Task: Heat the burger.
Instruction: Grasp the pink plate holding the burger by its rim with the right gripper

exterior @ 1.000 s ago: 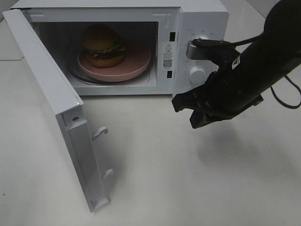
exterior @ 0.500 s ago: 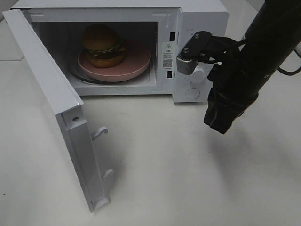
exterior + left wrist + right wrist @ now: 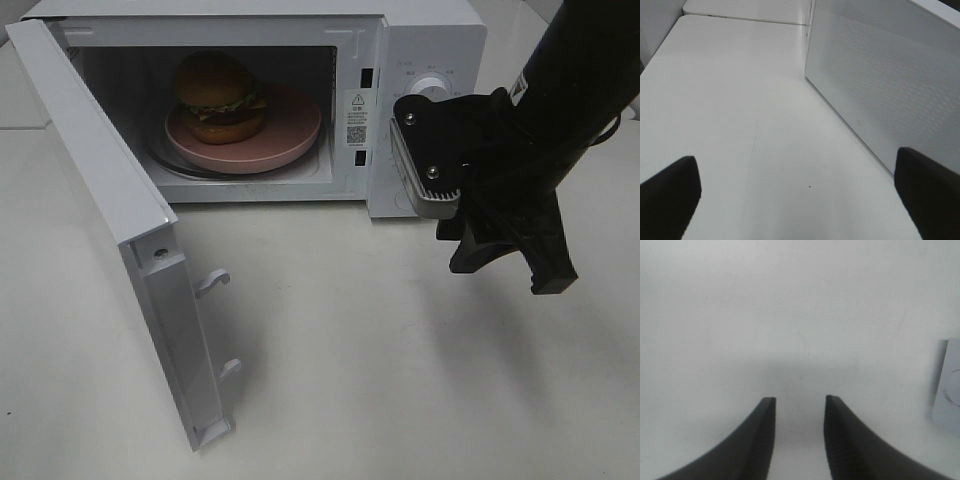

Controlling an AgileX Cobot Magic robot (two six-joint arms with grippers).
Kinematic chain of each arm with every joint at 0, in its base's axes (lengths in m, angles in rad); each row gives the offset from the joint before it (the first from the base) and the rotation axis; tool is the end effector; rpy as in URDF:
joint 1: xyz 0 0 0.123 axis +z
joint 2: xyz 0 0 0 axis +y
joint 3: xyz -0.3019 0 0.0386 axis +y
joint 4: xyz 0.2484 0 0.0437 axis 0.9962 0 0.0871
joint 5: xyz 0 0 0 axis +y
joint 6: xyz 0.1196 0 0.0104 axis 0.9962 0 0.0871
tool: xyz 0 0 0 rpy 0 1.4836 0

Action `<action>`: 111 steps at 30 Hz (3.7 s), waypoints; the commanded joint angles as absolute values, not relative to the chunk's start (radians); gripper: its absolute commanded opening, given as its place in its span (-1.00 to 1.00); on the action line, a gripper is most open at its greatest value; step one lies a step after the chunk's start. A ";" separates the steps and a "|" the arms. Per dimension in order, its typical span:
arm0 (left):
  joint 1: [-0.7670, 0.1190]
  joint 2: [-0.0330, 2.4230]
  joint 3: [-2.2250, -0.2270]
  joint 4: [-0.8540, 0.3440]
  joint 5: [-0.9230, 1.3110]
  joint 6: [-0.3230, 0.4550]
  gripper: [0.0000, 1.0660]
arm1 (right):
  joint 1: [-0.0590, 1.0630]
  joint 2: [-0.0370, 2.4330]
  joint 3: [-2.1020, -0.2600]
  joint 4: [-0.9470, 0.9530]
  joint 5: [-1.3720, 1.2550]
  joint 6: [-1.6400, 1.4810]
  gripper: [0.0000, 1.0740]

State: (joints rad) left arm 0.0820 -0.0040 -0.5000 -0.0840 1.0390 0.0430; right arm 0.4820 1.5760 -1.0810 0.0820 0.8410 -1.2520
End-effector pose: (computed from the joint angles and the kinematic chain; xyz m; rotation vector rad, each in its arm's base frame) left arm 0.0030 -0.0085 0.2669 -0.0363 2.0155 -0.0206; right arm 0.2780 0.1537 0.2315 -2.1057 1.8700 -0.0804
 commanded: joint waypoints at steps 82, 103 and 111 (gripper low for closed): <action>0.084 -0.025 -0.495 -0.087 1.037 0.042 0.83 | 0.669 2.376 -1.997 -0.123 0.572 -1.016 0.55; 0.084 -0.025 -0.495 -0.086 1.037 0.043 0.83 | 0.630 2.464 -2.062 -0.096 0.588 -1.023 -0.64; 0.084 -0.025 -0.495 -0.086 1.037 0.043 0.83 | 0.630 2.463 -2.062 -0.094 0.592 -1.034 -1.00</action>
State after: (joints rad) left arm 0.0820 -0.0040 -0.5000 -0.0840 1.0390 0.0430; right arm 0.6340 2.4570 -2.0630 -0.1100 0.5620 -1.0460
